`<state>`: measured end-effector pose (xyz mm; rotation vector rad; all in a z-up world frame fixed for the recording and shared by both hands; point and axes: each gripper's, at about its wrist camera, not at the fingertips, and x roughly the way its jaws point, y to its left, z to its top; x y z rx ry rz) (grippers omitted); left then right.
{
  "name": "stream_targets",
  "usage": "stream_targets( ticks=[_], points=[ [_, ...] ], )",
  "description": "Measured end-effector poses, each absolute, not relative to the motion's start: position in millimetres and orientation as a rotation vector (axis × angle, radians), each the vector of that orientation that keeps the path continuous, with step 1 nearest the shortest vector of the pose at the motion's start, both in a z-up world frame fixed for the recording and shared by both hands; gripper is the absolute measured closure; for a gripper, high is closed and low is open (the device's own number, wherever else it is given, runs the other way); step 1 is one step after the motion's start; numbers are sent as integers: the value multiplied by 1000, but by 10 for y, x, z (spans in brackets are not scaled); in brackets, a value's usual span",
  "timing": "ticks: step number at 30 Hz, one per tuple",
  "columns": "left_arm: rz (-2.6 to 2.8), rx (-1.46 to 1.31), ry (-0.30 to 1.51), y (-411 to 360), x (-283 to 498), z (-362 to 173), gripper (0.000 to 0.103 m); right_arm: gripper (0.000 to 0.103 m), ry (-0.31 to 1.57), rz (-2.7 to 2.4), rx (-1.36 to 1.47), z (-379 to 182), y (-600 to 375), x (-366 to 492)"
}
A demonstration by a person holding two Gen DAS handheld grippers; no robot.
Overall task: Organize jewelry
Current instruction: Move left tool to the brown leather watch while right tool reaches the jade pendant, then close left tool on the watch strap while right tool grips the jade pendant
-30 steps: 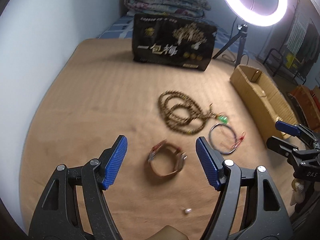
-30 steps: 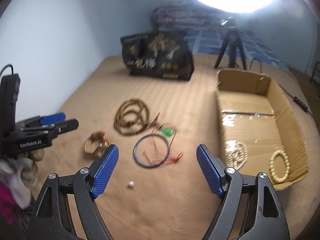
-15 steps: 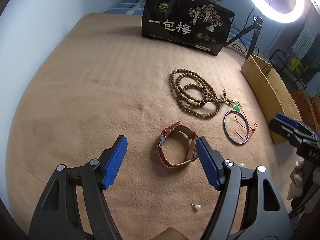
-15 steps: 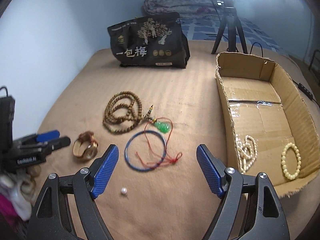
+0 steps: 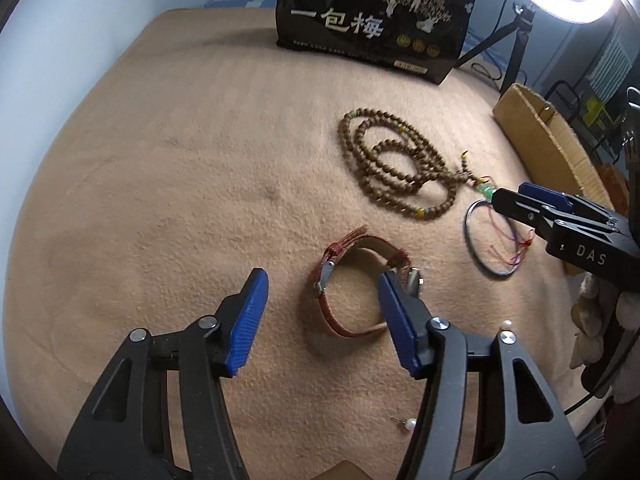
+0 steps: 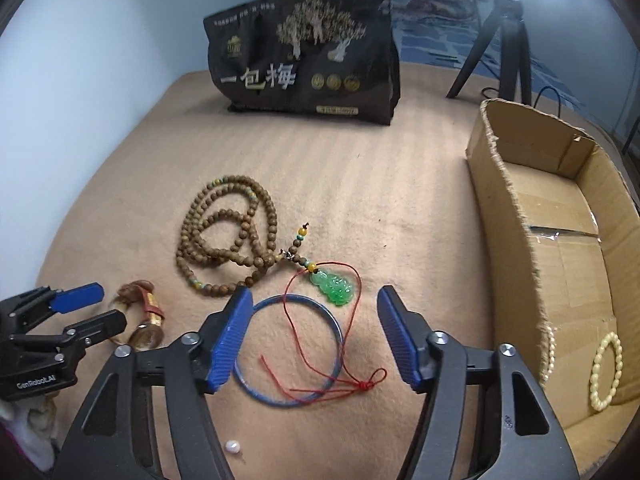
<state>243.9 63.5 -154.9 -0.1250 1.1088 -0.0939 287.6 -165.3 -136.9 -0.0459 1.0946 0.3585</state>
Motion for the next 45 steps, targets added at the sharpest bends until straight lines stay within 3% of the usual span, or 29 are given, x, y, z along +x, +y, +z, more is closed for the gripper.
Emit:
stream_targets(
  ticks=[6,12,25,31,32,33,34,45],
  points=[
    [-82,-140,1131,655,2520,-1647,58,56,1120,335,-63,-1532,-1654,2977],
    [-77,-125,1133,645,2571,-1675,66,57,1117,332,-64,-1569,-1627,3062],
    [-72,-92,1136,594,2560,-1660,81,73,1130,317,-112,-1657,-1575,3188],
    [-75,-82,1136,534,2545,-1653,93,78,1120,326,-188,-1664,-1495,3124],
    [-73,-78,1134,525,2544,-1649,93,79,1118,328,-191,-1663,-1492,3116],
    [-72,-77,1133,522,2547,-1645,93,92,1120,338,-181,-1658,-1497,3114],
    [-73,-79,1132,522,2548,-1639,94,95,1124,343,-168,-1650,-1506,3112],
    [-73,-99,1071,554,2489,-1392,95,96,1079,358,-110,-1370,-1607,3010]
  ],
)
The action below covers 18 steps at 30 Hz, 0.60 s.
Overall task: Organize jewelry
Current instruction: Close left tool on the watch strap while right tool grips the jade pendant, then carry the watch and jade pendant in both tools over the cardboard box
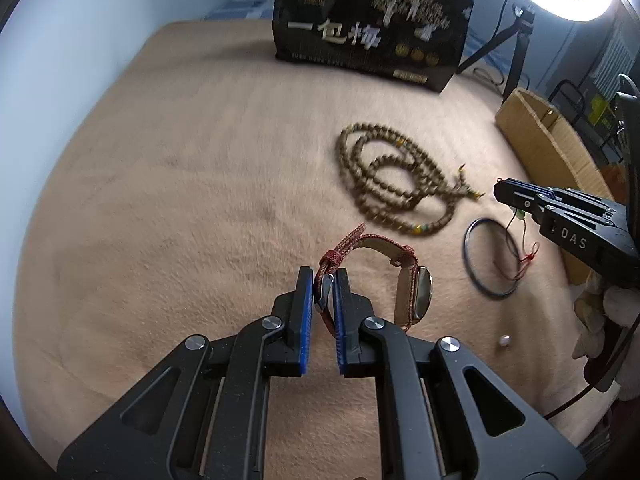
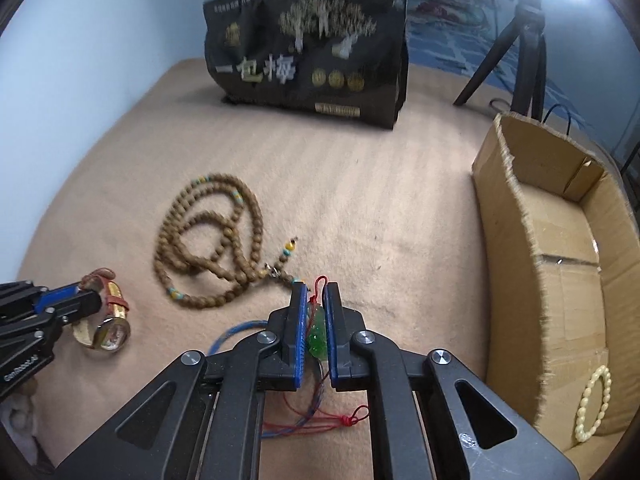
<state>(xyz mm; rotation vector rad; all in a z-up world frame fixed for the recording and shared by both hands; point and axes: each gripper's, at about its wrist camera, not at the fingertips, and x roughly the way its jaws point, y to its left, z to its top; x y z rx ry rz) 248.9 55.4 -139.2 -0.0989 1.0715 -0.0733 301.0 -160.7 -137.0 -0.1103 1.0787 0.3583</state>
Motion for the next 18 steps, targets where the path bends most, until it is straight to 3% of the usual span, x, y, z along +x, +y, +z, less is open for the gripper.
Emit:
stream_targets(
  ticks=[18],
  points=[
    [-179,-160,914,216,2335,-642,95,96,856,368,41,-381,-1948,2834]
  ],
)
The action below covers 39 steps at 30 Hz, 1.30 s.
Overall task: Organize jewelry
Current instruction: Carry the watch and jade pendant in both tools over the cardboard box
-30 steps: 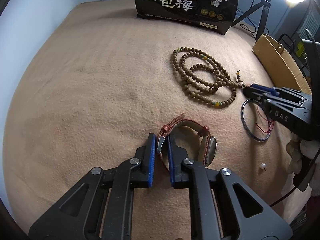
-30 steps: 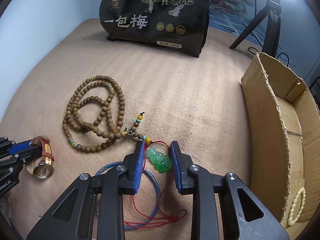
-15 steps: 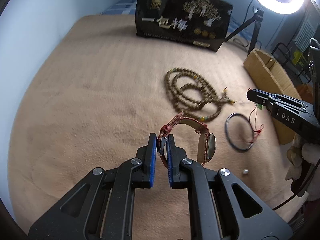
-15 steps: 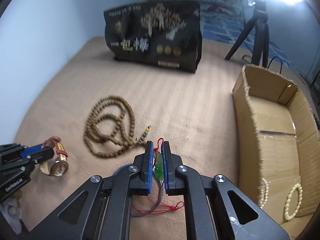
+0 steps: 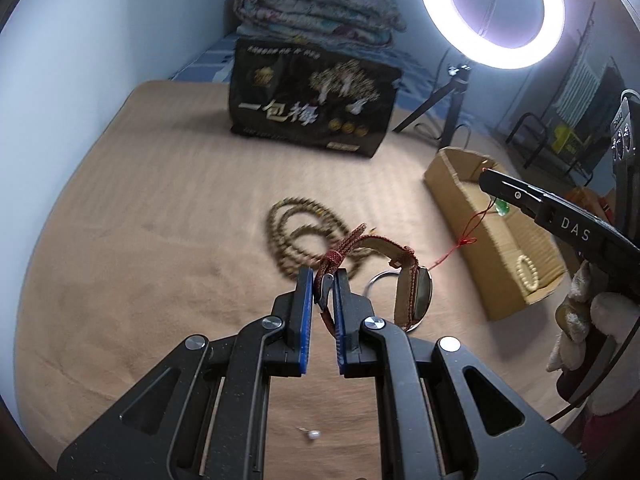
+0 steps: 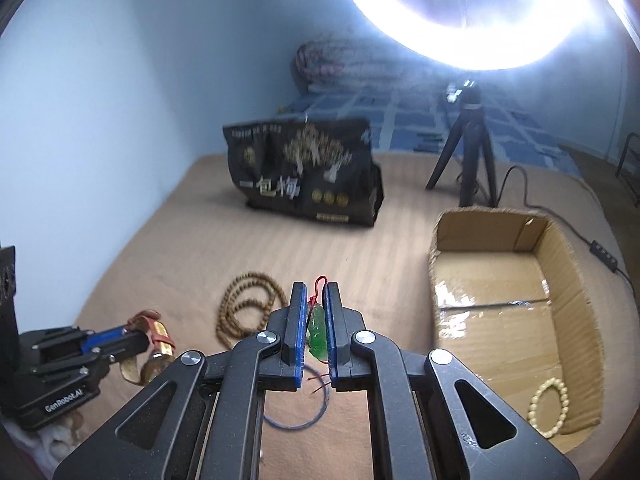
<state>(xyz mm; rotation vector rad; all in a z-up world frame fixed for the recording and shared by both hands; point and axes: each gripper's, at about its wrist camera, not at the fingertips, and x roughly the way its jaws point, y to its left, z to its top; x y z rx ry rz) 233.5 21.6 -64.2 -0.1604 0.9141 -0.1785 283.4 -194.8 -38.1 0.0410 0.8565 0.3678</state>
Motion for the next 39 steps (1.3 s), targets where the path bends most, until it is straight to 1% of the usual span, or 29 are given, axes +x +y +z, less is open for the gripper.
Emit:
stream_targets(
  ticks=[6,14,24,29,39],
  points=[
    [-226,-153,891,-49,2352,-528,95,96,799,324,65,-166,-2223,2819],
    [-295,-142,877,-530,2514,-466,95,96,769,226,89,-113,-2739,2898],
    [-365,-168,887,-1133,2799,-546,95,96,781,138,130,-260,-3264,2989],
    [-385,-182,907,-1393,2974,-680,95,96,804,124,148,-351,-3450,2968],
    [-391,-177,925,-1643,3170,-890,95,96,854,113,192,-555,-3682,2998]
  ],
)
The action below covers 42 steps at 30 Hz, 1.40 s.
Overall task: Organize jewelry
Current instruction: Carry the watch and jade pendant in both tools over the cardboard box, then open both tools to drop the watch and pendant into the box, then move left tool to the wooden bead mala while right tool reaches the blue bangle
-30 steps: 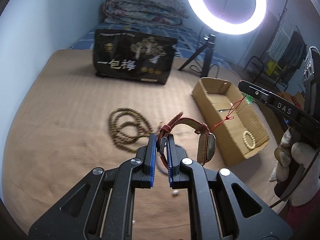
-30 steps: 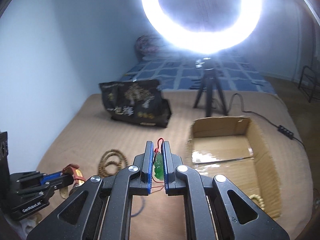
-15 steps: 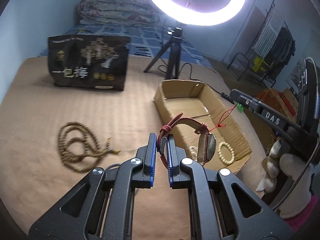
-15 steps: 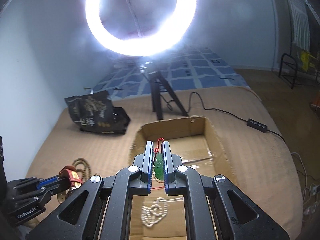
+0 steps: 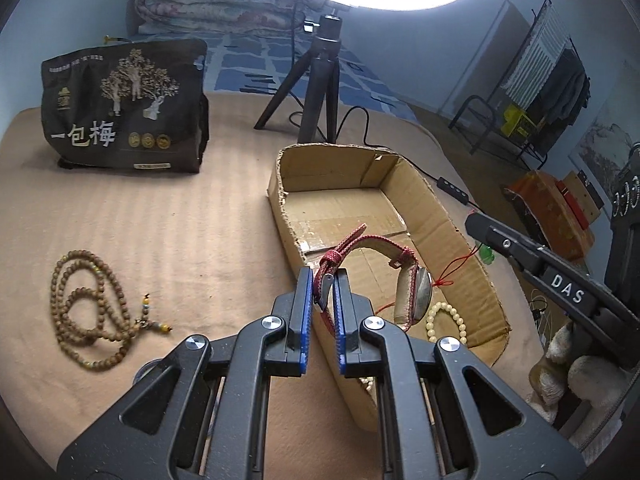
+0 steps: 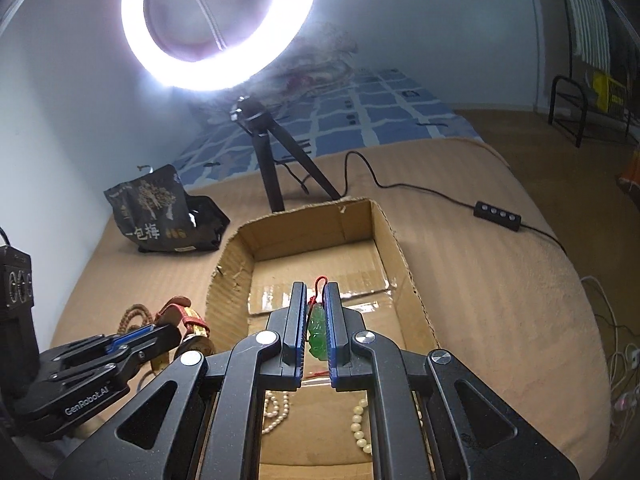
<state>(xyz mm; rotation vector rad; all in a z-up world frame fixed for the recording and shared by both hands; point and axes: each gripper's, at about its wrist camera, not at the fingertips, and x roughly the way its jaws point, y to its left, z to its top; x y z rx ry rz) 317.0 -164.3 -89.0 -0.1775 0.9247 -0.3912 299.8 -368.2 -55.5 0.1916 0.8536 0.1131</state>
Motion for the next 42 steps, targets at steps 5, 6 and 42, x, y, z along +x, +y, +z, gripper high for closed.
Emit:
stream_targets(
  ticks=[5,6,42],
  points=[
    [-412,-187,925,-1687,3188,-904,95,96,874,106,189,-635,-3675,3024],
    [-413,-189,923,-1689,3189,-903,95,96,876,105,188,-643,-3679,3028],
    [-267,-79,816,-686,2861,-411,44,24,766,99,101,7,-3187,2582]
  ],
)
